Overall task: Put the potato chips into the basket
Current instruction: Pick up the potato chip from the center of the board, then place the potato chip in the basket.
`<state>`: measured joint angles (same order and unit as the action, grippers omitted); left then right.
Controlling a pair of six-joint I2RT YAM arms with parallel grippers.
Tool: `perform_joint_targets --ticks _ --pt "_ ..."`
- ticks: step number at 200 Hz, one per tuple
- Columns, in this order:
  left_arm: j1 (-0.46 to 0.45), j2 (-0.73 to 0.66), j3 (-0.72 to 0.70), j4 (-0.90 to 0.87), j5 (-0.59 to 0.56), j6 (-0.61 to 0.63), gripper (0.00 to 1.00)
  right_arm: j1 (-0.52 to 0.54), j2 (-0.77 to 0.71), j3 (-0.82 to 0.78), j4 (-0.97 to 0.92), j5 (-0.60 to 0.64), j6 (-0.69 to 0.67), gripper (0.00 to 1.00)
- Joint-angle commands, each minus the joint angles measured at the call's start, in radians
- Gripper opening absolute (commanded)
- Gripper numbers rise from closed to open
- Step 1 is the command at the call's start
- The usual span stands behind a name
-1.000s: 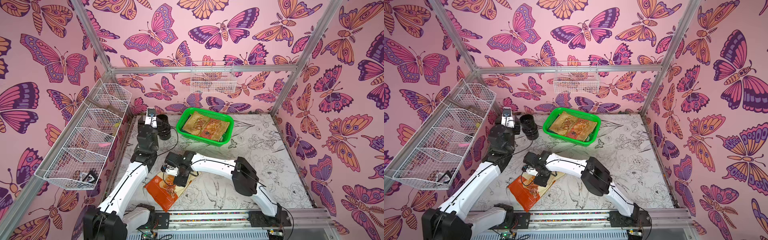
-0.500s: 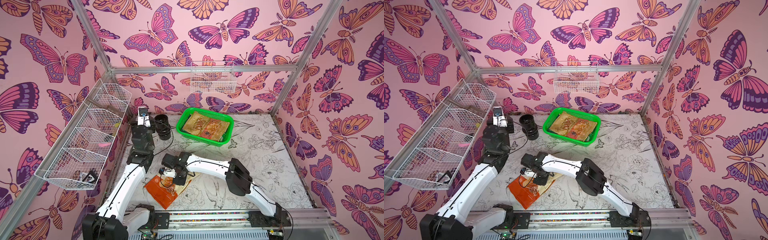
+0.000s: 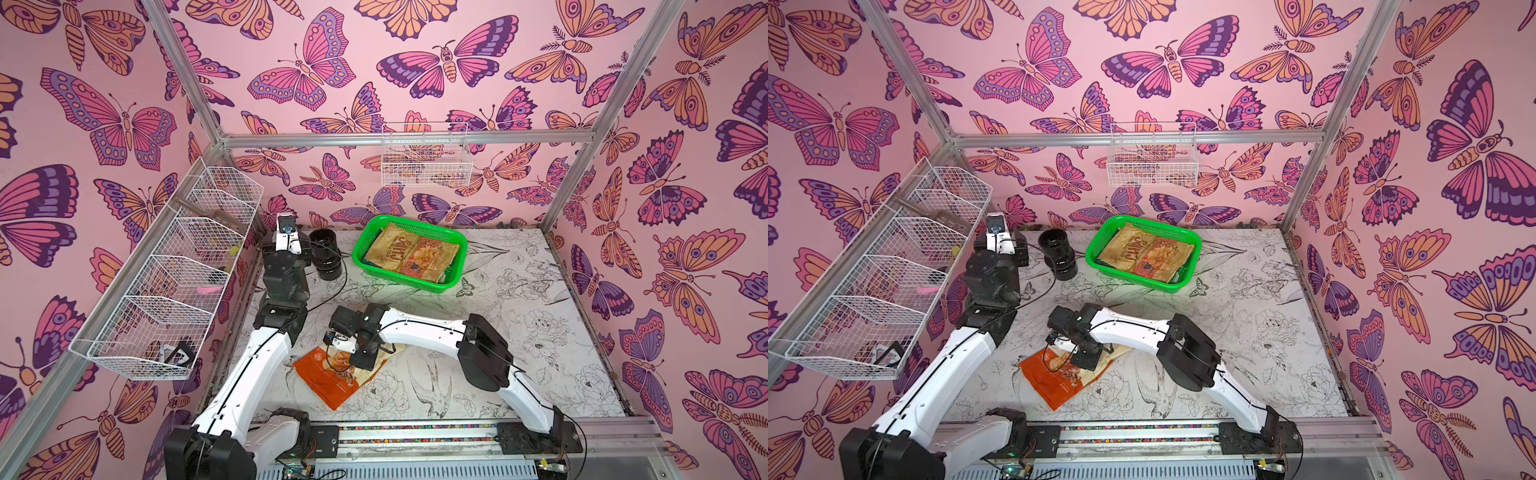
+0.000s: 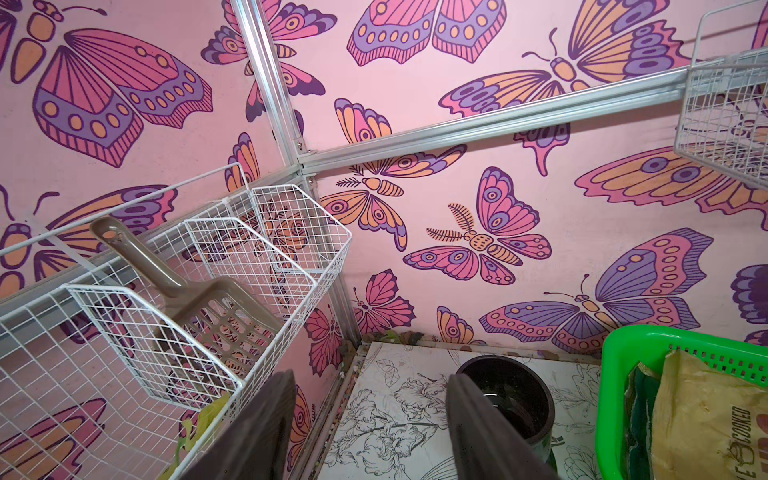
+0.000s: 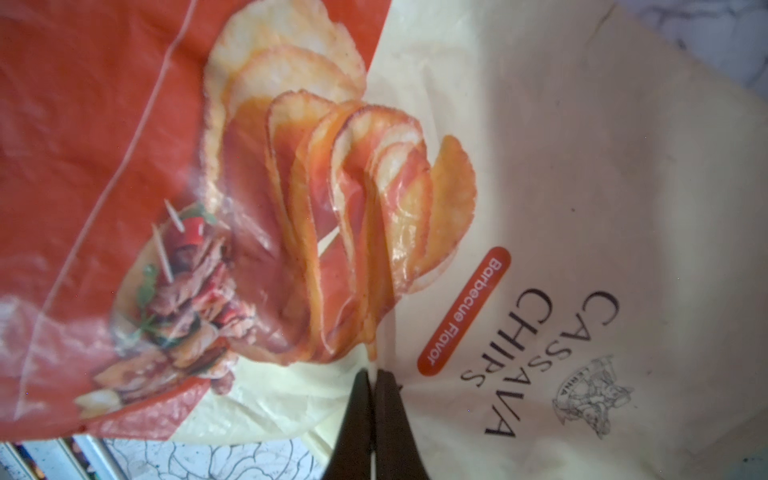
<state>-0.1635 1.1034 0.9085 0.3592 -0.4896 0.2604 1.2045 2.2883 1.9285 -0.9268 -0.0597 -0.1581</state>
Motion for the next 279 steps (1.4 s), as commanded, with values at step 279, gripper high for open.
perform_joint_targets --ticks 279 --pt "-0.159 0.113 0.007 -0.196 0.548 -0.031 0.65 -0.551 -0.384 -0.051 0.208 0.216 0.514 0.0"
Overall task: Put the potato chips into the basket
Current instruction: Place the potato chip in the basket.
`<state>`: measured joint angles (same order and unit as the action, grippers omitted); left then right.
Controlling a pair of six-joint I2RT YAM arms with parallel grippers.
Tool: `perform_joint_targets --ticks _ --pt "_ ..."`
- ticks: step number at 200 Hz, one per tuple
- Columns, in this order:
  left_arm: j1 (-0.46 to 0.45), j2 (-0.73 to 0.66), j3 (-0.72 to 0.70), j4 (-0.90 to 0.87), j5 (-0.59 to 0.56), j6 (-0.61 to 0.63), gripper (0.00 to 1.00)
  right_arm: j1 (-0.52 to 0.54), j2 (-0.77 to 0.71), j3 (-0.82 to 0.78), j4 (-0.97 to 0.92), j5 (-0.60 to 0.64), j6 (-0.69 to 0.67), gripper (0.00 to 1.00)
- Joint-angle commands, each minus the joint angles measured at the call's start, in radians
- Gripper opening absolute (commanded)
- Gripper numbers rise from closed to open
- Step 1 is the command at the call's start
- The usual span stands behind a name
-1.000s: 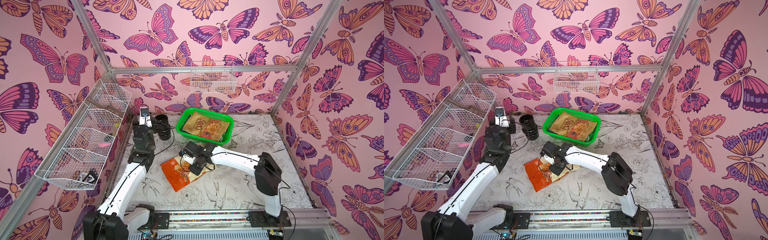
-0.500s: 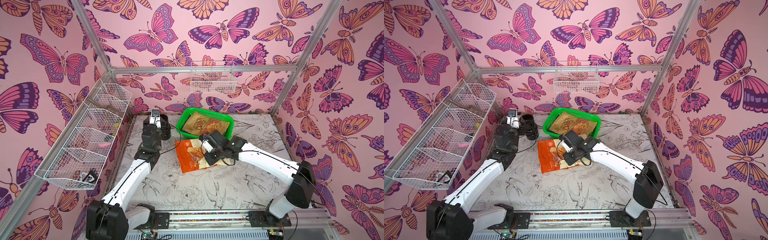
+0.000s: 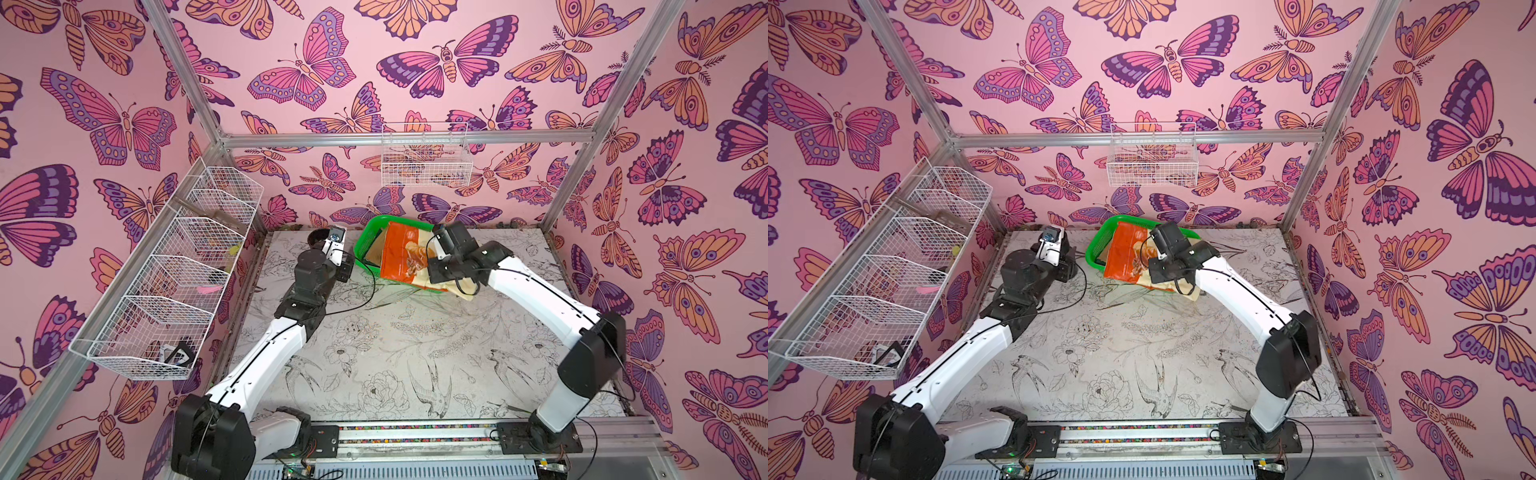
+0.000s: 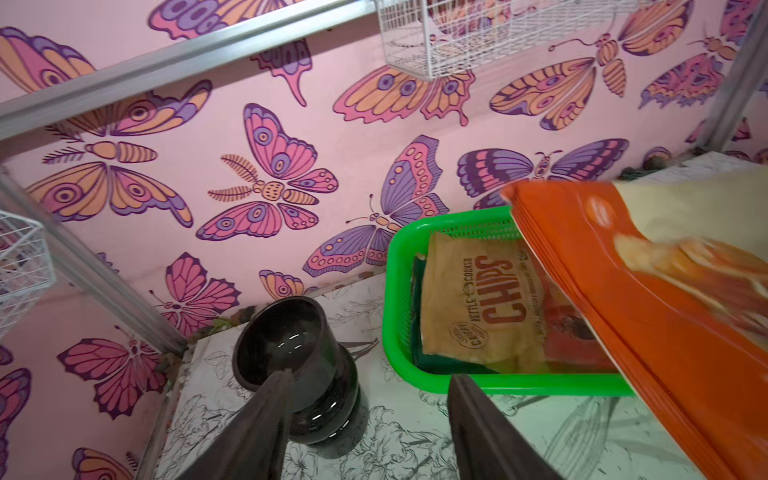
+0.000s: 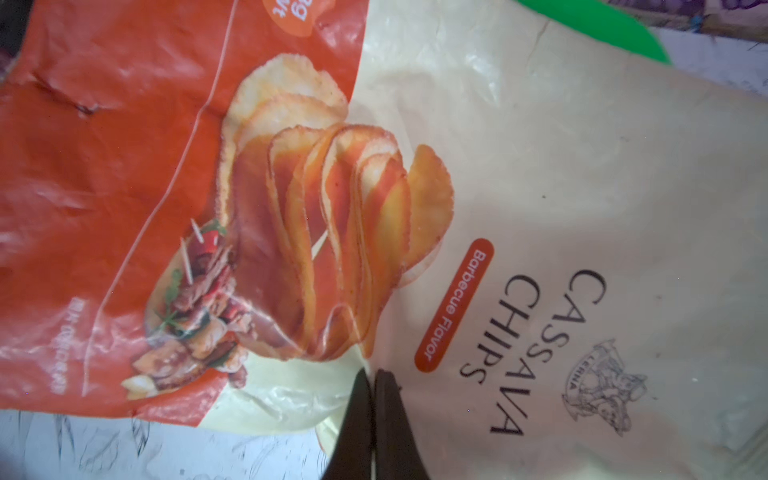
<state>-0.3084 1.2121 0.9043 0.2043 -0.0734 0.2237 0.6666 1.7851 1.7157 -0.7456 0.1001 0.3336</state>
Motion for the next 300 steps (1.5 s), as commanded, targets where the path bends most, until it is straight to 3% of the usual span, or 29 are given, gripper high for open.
perform_joint_targets --ticks 1,40,73,114,190,207,216,261,300 --pt "-0.015 0.004 0.011 -0.042 0.135 0.005 0.65 -0.014 0.123 0.171 0.027 0.056 0.023 0.0" --pt "-0.038 0.027 0.03 -0.085 0.241 -0.007 0.66 -0.037 0.395 0.542 -0.011 0.053 0.0 0.0" --pt "-0.06 0.029 0.028 -0.087 0.214 0.005 0.67 -0.061 0.552 0.743 -0.004 0.035 0.026 0.0" --pt "-0.06 0.03 0.031 -0.088 0.179 0.014 0.67 -0.067 0.621 0.761 0.075 -0.024 0.053 0.0" --pt "-0.06 0.032 0.03 -0.085 0.159 0.019 0.67 -0.067 0.68 0.745 0.035 -0.066 0.085 0.0" --pt "-0.061 0.03 0.03 -0.086 0.156 0.02 0.67 -0.066 0.682 0.743 0.041 -0.091 0.1 0.31" --pt "-0.061 0.029 0.03 -0.086 0.155 0.021 0.67 -0.065 0.679 0.742 0.046 -0.101 0.105 0.38" --pt "-0.064 0.029 0.031 -0.086 0.151 0.02 0.67 -0.065 0.637 0.707 0.073 -0.109 0.1 0.44" --pt "-0.069 0.028 0.031 -0.086 0.144 0.023 0.67 -0.083 0.6 0.66 0.057 -0.045 -0.006 0.53"
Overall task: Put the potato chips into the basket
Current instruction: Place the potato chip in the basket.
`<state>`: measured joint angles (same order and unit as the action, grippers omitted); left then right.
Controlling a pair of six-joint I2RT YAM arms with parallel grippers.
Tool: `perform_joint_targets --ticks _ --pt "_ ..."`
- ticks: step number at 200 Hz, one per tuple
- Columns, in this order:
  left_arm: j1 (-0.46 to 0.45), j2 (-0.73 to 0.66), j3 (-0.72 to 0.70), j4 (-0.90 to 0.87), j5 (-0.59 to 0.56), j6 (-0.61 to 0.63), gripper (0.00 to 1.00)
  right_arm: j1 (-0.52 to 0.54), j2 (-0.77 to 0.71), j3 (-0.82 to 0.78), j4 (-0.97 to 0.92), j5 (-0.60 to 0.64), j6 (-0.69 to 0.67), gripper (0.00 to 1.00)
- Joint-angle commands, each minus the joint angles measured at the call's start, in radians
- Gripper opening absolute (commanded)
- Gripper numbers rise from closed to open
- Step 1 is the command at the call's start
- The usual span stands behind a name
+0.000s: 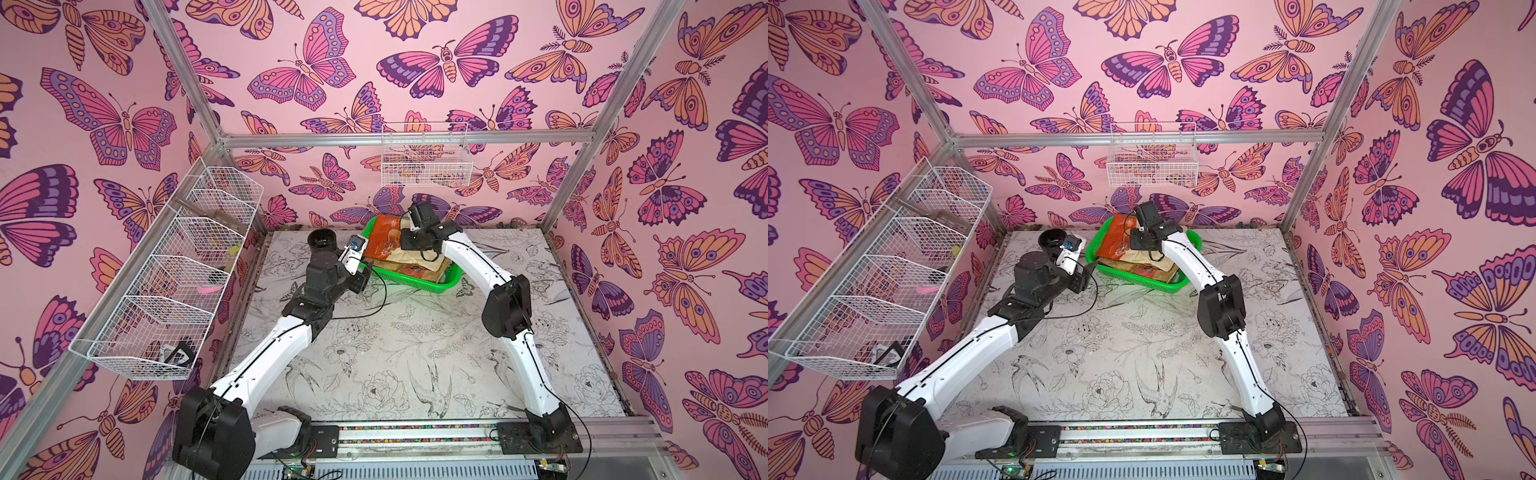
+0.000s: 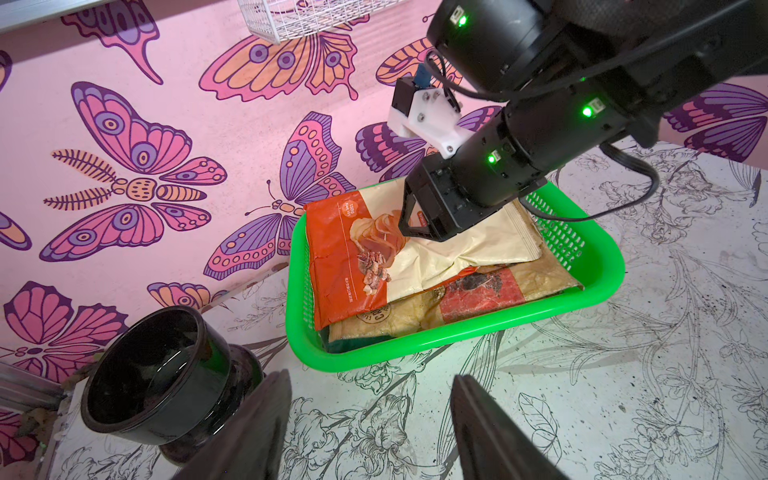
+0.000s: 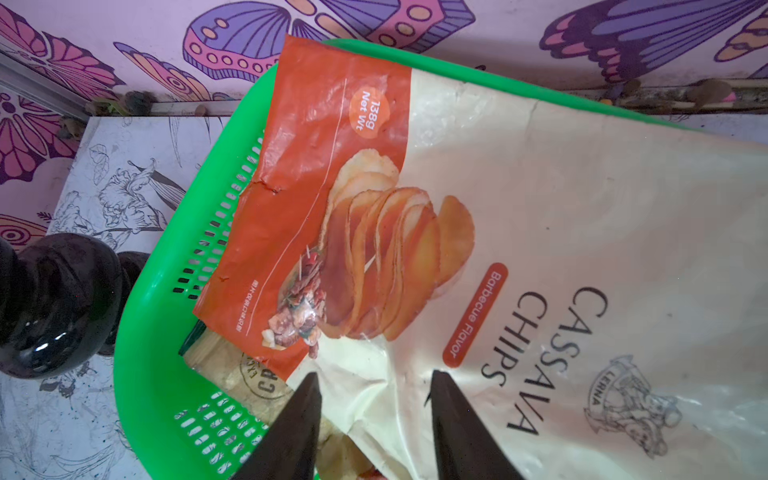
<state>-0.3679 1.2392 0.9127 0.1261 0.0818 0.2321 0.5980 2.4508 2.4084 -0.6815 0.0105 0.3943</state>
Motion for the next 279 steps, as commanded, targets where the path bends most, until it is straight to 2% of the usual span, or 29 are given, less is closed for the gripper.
perform_joint_targets --ticks 1,26,58,69,139,183,221,279 --pt "-0.009 0.002 0.023 -0.008 -0.011 0.015 0.67 -0.016 -0.066 -0.033 -0.008 0.046 -0.068 0.54" --pt "-0.011 0.005 0.024 -0.008 -0.013 0.015 0.67 -0.069 -0.021 -0.017 -0.015 0.007 -0.053 0.58" --pt "-0.015 0.009 0.026 -0.009 -0.01 0.012 0.67 -0.105 0.125 0.157 -0.107 0.0 -0.052 0.61" --pt "-0.019 0.008 0.025 -0.01 -0.012 0.013 0.67 -0.107 0.143 0.171 -0.124 0.001 -0.052 0.61" --pt "-0.025 0.005 0.027 -0.013 -0.019 0.019 0.67 -0.101 0.031 -0.039 -0.136 -0.084 -0.004 0.61" --pt "-0.028 -0.012 0.027 -0.014 -0.027 0.028 0.67 -0.056 -0.02 0.007 -0.163 -0.07 -0.025 0.59" --pt "-0.028 -0.019 0.026 -0.016 -0.036 0.034 0.66 -0.053 0.037 0.097 -0.064 -0.011 -0.059 0.59" --pt "-0.028 -0.022 0.025 -0.016 -0.037 0.039 0.67 -0.068 0.198 0.132 0.266 0.007 -0.063 0.57"
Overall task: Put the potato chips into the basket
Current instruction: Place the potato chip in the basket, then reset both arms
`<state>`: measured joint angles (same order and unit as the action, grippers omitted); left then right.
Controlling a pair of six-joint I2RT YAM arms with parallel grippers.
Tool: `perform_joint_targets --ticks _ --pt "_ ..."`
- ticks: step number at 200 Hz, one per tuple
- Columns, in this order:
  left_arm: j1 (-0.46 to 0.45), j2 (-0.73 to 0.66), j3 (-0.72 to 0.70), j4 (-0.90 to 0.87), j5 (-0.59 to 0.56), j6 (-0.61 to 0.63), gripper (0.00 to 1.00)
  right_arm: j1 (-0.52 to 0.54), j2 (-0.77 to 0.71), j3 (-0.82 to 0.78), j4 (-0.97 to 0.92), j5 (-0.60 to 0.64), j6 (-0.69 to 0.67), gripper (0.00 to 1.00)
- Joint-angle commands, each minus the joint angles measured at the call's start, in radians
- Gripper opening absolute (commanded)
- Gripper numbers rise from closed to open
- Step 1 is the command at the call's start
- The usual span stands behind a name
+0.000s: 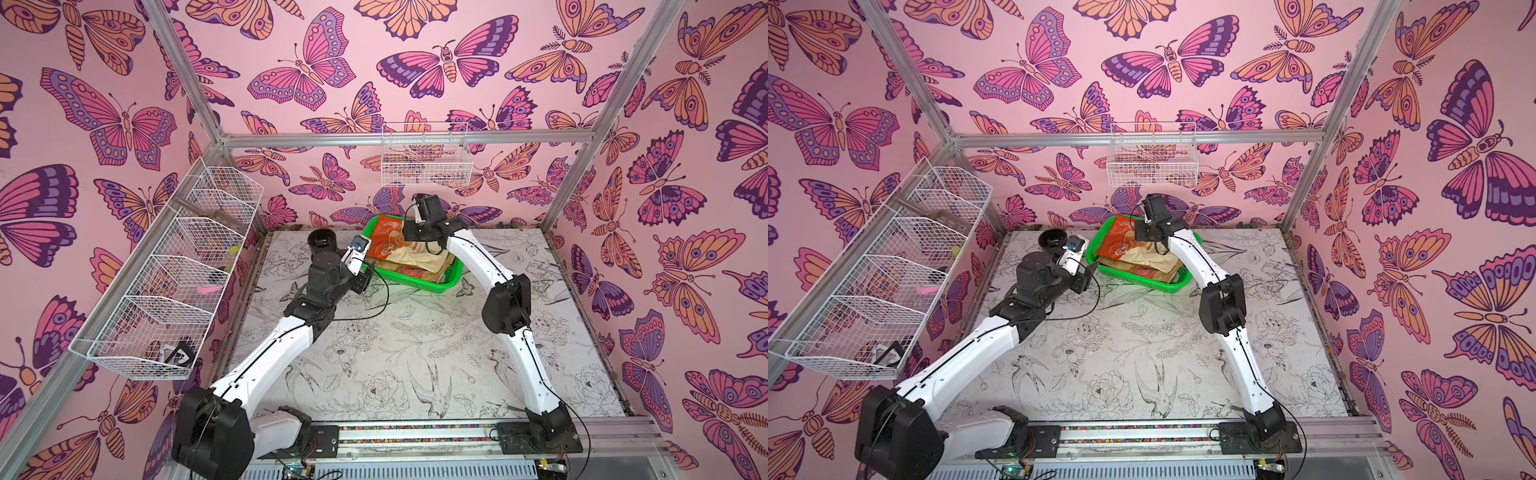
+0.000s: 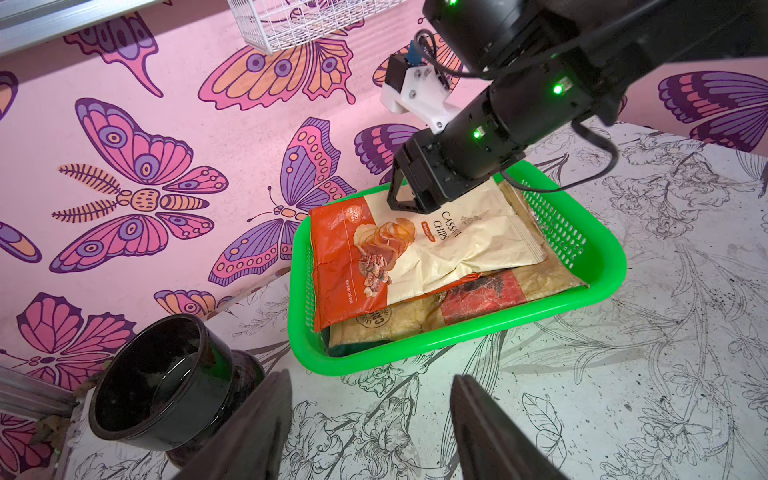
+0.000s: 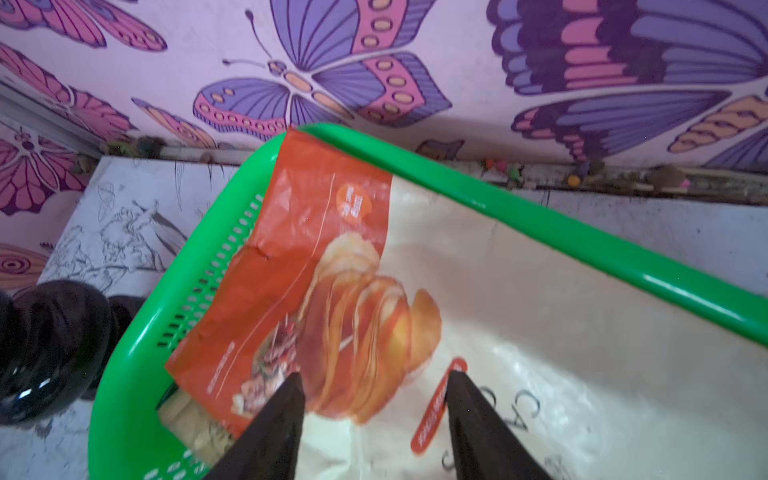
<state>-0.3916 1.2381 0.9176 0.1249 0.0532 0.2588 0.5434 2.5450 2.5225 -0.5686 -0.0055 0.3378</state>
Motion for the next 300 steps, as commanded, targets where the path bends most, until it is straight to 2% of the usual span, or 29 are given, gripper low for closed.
perform_joint_targets --ticks 1,26,38,65,103,125,142,173,199,219,245,262,266,300 --pt "-0.005 -0.02 0.02 -0.014 -0.009 0.013 0.66 -0.014 0.107 0.019 0.156 0.023 -0.005 0.57" --pt "-0.007 -0.014 0.018 -0.016 -0.009 0.017 0.66 -0.031 0.215 0.137 0.076 -0.003 0.033 0.57" --pt "-0.007 -0.013 0.019 -0.016 -0.009 0.017 0.67 -0.033 0.218 0.129 0.047 -0.012 0.04 0.57" --pt "-0.009 -0.012 0.02 -0.016 -0.009 0.016 0.67 -0.033 0.144 0.009 0.084 -0.028 0.042 0.57" --pt "-0.009 -0.012 0.015 -0.015 -0.022 0.023 0.67 -0.033 0.069 0.107 0.035 -0.034 0.014 0.57" --pt "-0.009 -0.016 0.005 0.002 -0.053 0.034 0.66 -0.033 -0.057 0.07 0.045 -0.002 -0.009 0.57" --pt "-0.009 -0.015 -0.008 0.026 -0.097 0.041 0.66 -0.036 -0.191 -0.068 0.068 0.055 -0.026 0.58" --pt "-0.005 -0.004 -0.026 0.065 -0.165 0.046 0.66 -0.08 -0.499 -0.52 0.184 0.121 -0.005 0.58" --pt "0.008 0.004 -0.036 0.102 -0.23 0.027 0.66 -0.168 -0.719 -0.865 0.231 0.191 0.079 0.59" --pt "0.013 0.008 -0.05 0.137 -0.274 0.02 0.66 -0.264 -0.848 -1.078 0.248 0.172 0.16 0.59" --pt "0.017 0.016 -0.053 0.154 -0.314 0.002 0.66 -0.343 -0.933 -1.221 0.262 0.163 0.166 0.59" --pt "0.028 0.024 -0.048 0.166 -0.376 -0.044 0.65 -0.383 -0.96 -1.266 0.243 0.202 0.184 0.6" --pt "0.032 0.061 -0.044 0.165 -0.39 -0.056 0.65 -0.391 -0.961 -1.277 0.246 0.212 0.18 0.6" --pt "0.079 0.137 -0.036 0.162 -0.521 -0.159 0.65 -0.456 -0.97 -1.37 0.284 0.444 0.12 0.63"
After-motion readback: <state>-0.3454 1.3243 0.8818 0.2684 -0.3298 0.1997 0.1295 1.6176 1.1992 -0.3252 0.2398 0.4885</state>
